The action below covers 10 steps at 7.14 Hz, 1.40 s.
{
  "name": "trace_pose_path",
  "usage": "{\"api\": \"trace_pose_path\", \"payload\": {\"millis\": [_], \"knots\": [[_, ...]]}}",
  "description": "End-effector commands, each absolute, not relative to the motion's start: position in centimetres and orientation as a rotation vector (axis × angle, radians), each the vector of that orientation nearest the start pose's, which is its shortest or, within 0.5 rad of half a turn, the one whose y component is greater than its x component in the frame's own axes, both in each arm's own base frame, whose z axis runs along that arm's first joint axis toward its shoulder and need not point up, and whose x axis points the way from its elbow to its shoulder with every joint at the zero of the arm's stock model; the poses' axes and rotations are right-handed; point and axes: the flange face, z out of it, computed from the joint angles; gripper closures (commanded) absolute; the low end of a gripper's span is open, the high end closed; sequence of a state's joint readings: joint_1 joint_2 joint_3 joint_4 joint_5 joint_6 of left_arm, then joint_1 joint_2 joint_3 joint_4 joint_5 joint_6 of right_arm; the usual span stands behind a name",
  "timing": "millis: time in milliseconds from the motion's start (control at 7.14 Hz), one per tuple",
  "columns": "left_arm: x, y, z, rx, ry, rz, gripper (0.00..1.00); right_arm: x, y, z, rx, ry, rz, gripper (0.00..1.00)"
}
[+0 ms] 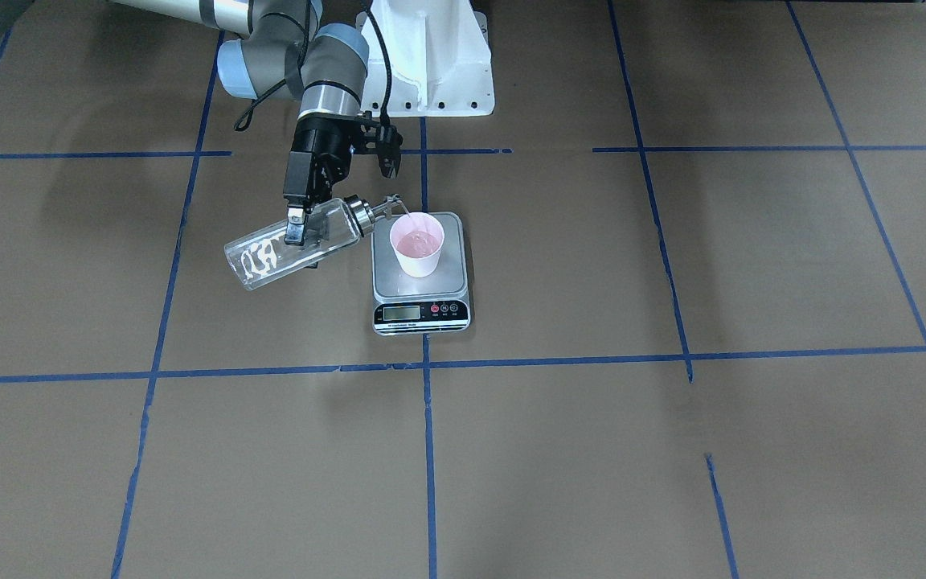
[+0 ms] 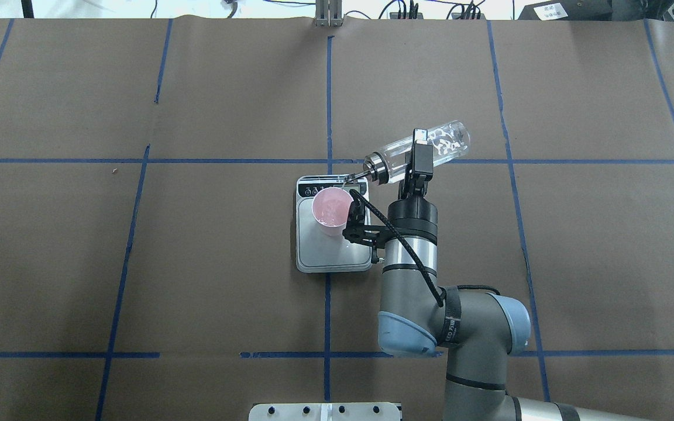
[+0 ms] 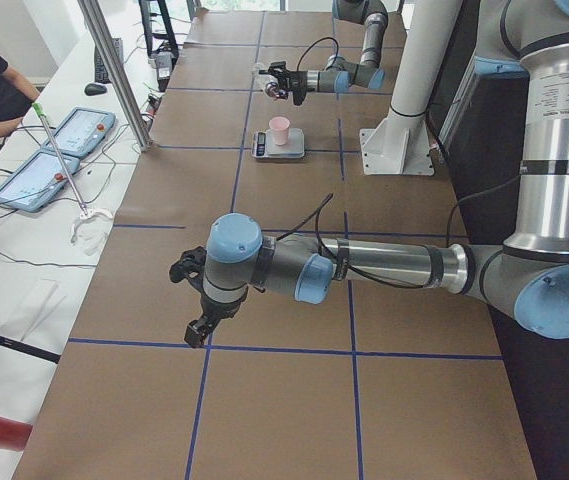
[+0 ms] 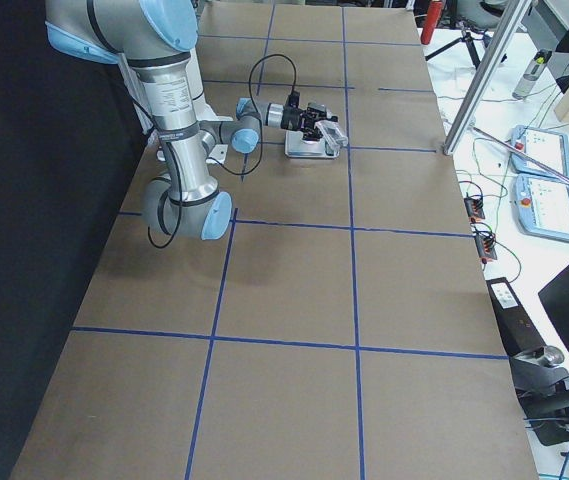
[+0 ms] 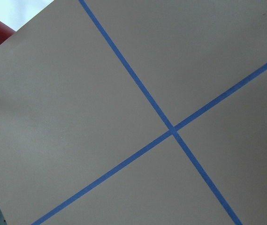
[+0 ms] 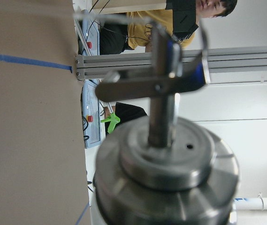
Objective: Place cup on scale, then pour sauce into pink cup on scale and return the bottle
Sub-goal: 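Tilt the bottle upright and carry it back with the right gripper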
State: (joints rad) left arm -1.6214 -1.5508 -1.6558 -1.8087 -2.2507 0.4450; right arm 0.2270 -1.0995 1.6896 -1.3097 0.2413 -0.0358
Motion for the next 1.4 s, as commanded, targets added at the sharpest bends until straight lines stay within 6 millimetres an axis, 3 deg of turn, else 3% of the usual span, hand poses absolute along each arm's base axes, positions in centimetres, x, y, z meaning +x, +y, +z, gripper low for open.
{"api": "trace_pose_path", "payload": {"millis": [0, 280, 840, 981, 1261], "knots": [[-9.7, -49.7, 60.4, 0.457, 0.588, 0.478, 0.0, -52.1, -35.7, 26.0, 1.358, 0.389, -0.431, 1.0], [-9.9, -49.6, 59.9, 0.465, 0.583, 0.476, 0.0, -48.5, -34.6, 24.3, 1.361, 0.123, -0.283, 1.0], [-10.1, -49.6, 59.5, 0.473, 0.581, 0.474, 0.0, -45.2, -33.2, 24.1, 1.253, -0.364, 0.104, 1.0], [-10.2, -49.6, 59.4, 0.476, 0.579, 0.473, 0.0, -44.5, -33.2, 23.7, 1.214, -0.445, 0.158, 1.0], [-10.5, -49.4, 58.8, 0.488, 0.573, 0.47, 0.0, -43.0, -34.9, 25.4, 1.064, -0.585, 0.258, 1.0]]}}
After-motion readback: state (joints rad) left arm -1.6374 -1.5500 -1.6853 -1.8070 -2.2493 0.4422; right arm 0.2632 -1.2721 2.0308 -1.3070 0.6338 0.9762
